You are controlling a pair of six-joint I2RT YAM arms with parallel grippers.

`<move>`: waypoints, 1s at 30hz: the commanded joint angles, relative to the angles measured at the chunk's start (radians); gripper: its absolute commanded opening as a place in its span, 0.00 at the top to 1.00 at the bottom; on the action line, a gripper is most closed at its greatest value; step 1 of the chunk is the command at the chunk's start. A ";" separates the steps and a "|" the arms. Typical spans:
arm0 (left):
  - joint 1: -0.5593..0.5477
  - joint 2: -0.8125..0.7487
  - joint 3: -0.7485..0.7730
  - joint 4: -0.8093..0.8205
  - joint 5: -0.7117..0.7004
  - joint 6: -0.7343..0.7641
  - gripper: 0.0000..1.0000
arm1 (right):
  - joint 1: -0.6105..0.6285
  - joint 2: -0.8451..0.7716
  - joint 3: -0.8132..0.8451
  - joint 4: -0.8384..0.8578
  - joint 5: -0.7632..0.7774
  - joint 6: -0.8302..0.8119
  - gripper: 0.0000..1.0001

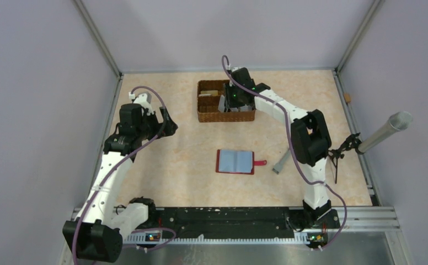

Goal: Put the credit cards into the card holder
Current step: Pick up the credit card from the storage box.

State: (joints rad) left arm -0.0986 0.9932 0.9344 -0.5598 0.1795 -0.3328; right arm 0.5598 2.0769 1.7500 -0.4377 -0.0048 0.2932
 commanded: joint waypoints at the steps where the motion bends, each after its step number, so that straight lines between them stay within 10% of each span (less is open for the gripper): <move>1: 0.007 0.001 -0.006 0.041 0.015 0.017 0.01 | -0.005 -0.059 0.021 0.012 0.000 0.013 0.68; 30: 0.005 -0.014 -0.034 0.067 0.094 0.074 0.01 | 0.015 -0.267 -0.053 -0.093 0.375 -0.064 1.00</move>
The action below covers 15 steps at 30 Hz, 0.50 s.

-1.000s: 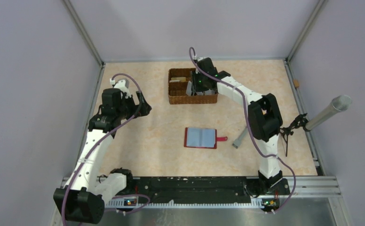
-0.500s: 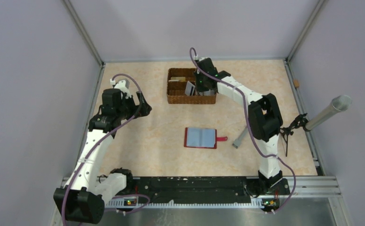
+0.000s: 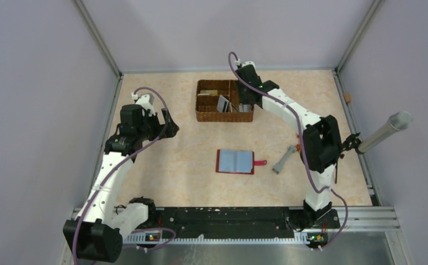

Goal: Put the credit cards into the card holder
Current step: Pick up the credit card from the storage box, then insert the credit card into the card holder.

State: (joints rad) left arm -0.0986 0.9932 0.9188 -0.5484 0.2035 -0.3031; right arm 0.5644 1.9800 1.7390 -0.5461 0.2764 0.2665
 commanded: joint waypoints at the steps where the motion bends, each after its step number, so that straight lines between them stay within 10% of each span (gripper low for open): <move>1: 0.004 -0.018 -0.022 0.064 0.099 0.048 0.02 | 0.011 -0.211 -0.066 0.026 0.087 -0.046 1.00; 15: -0.306 -0.025 -0.068 0.242 0.503 0.060 0.05 | 0.008 -0.622 -0.337 -0.163 -0.707 -0.213 1.00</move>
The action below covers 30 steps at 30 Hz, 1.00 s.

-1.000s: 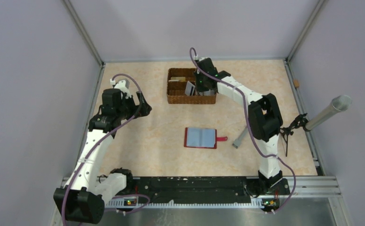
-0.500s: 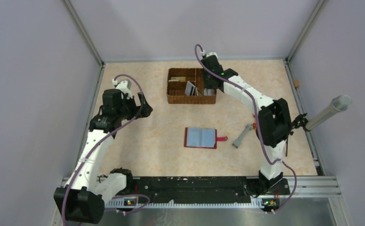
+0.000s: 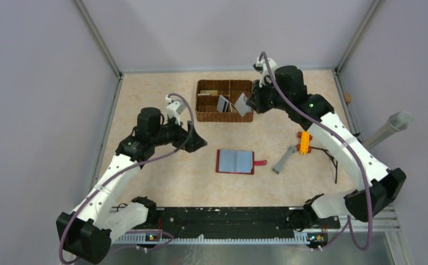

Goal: Put the credit cards into the card holder
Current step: Insert the credit card into the card holder.

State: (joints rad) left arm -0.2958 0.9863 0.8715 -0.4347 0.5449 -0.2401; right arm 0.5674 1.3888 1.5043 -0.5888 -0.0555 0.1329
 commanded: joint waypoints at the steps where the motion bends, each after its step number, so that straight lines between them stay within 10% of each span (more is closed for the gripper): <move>1: -0.136 -0.018 -0.037 0.173 0.197 -0.032 0.05 | 0.005 -0.048 -0.140 -0.123 -0.456 -0.087 1.00; 14: -0.372 0.065 -0.159 0.383 0.310 -0.182 0.07 | 0.092 -0.175 -0.431 0.088 -0.947 -0.015 1.00; 21: -0.423 0.086 -0.184 0.492 0.420 -0.250 0.84 | 0.093 -0.149 -0.420 0.125 -0.943 0.008 1.00; 22: -0.424 0.080 -0.196 0.512 0.415 -0.263 0.98 | 0.092 -0.143 -0.421 0.129 -0.923 0.016 0.97; 26: -0.424 0.044 -0.260 0.616 0.338 -0.325 1.00 | 0.091 -0.157 -0.475 0.246 -0.840 0.131 0.47; 30: -0.424 0.005 -0.348 0.802 0.248 -0.440 1.00 | 0.089 -0.205 -0.591 0.421 -0.752 0.275 0.34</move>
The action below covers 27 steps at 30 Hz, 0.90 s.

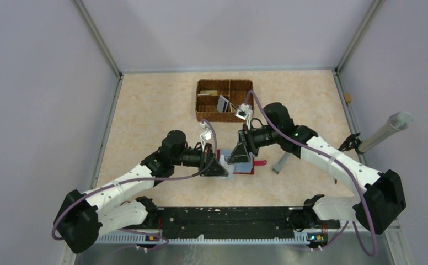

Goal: Put the credit cards into the card holder
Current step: Insert the credit card into the card holder.

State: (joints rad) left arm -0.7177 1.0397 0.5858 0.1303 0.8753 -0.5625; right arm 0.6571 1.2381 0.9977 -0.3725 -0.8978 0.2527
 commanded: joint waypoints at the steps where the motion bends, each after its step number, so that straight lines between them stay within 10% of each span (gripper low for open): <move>1: -0.002 -0.057 -0.081 0.282 -0.113 -0.148 1.00 | 0.000 -0.067 -0.113 0.248 0.105 0.194 0.33; 6: -0.002 -0.093 -0.138 0.395 -0.190 -0.205 1.00 | -0.001 -0.103 -0.253 0.513 0.132 0.395 0.43; 15: -0.002 -0.070 -0.164 0.377 -0.200 -0.223 1.00 | -0.002 -0.102 -0.368 0.736 0.193 0.533 1.00; 20: -0.002 -0.066 -0.138 0.163 -0.324 -0.142 0.24 | -0.012 -0.153 -0.395 0.584 0.368 0.510 1.00; 27: 0.000 0.015 -0.116 -0.020 -0.588 -0.115 0.06 | -0.016 -0.108 -0.455 0.437 0.574 0.483 1.00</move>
State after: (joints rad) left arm -0.7174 0.9936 0.4244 0.2195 0.4500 -0.7063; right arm 0.6495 1.1061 0.5812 0.1333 -0.4698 0.7544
